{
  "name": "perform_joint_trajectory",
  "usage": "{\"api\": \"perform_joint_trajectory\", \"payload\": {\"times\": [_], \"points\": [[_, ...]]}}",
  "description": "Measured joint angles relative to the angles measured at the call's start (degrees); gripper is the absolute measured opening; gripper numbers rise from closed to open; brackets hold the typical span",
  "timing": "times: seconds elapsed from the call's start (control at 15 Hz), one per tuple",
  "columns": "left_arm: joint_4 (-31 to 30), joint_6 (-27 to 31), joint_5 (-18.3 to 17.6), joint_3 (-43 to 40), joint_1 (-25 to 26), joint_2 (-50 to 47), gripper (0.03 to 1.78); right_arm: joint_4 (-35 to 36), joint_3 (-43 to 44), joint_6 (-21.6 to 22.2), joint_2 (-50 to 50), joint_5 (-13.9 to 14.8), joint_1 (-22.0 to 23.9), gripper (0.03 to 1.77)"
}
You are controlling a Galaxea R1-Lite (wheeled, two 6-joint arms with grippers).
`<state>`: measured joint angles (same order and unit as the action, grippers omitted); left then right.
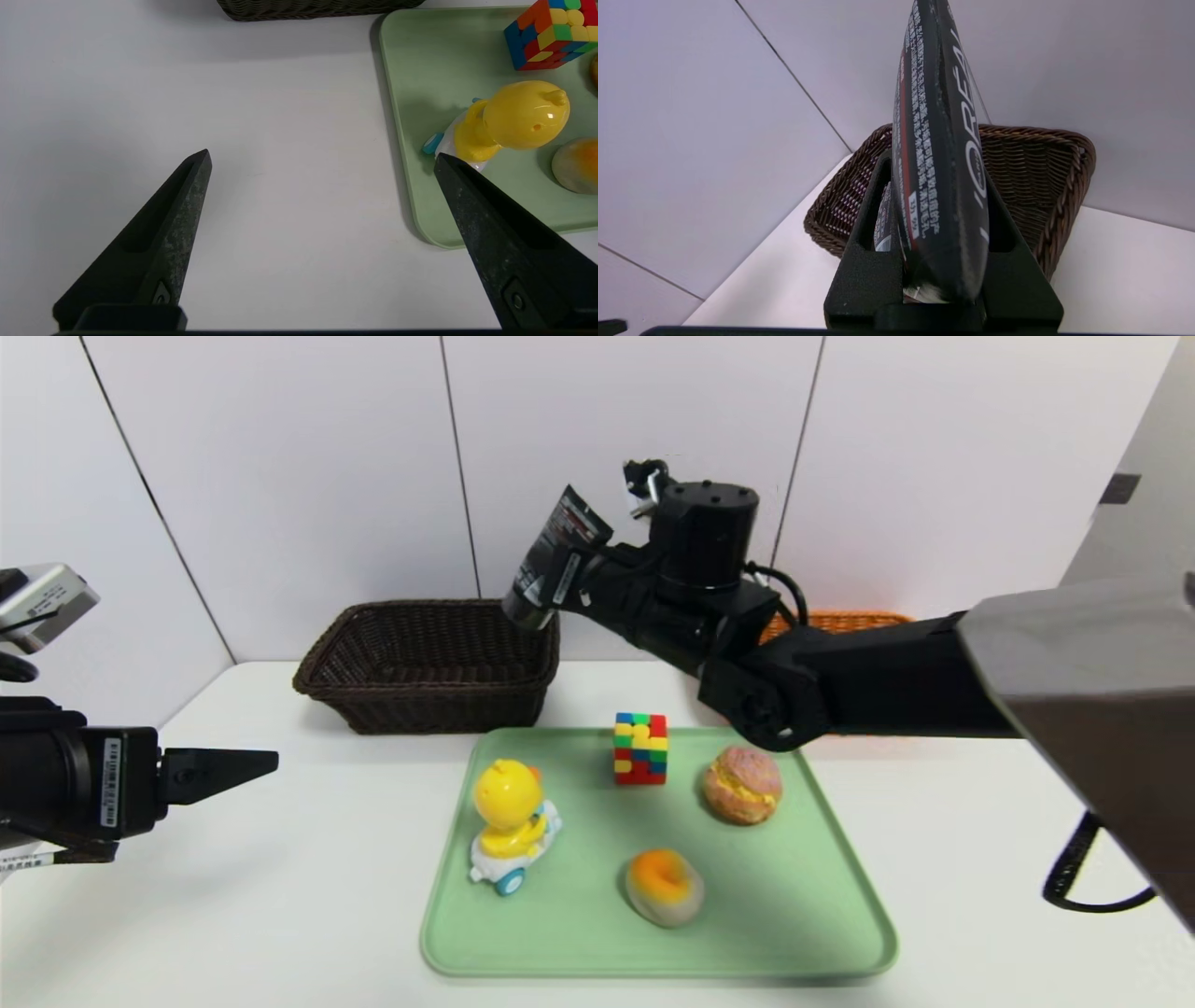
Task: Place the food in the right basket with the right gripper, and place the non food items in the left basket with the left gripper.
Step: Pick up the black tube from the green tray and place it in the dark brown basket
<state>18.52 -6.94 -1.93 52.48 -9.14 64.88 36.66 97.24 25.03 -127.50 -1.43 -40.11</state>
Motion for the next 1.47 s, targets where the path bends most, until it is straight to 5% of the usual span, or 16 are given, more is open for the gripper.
{"api": "perform_joint_trajectory", "payload": {"times": [0.47,0.93,1.2,1.47], "points": [[2.65,-0.04,0.33,-0.2,0.0,-1.76,1.69,1.68,13.12,-0.06,-11.61,1.58,-1.48,0.35],[4.57,0.13,0.2,-0.45,-0.04,-3.56,1.69,1.77,14.71,-0.48,-17.02,2.02,-1.45,0.36],[4.44,0.22,0.04,-0.34,-0.09,-3.88,1.69,1.84,14.77,-2.01,-17.57,2.17,-1.48,0.92],[4.49,0.29,0.0,2.39,-0.11,-3.83,1.69,1.27,14.75,-2.1,-14.73,2.96,-1.45,1.23]]}}
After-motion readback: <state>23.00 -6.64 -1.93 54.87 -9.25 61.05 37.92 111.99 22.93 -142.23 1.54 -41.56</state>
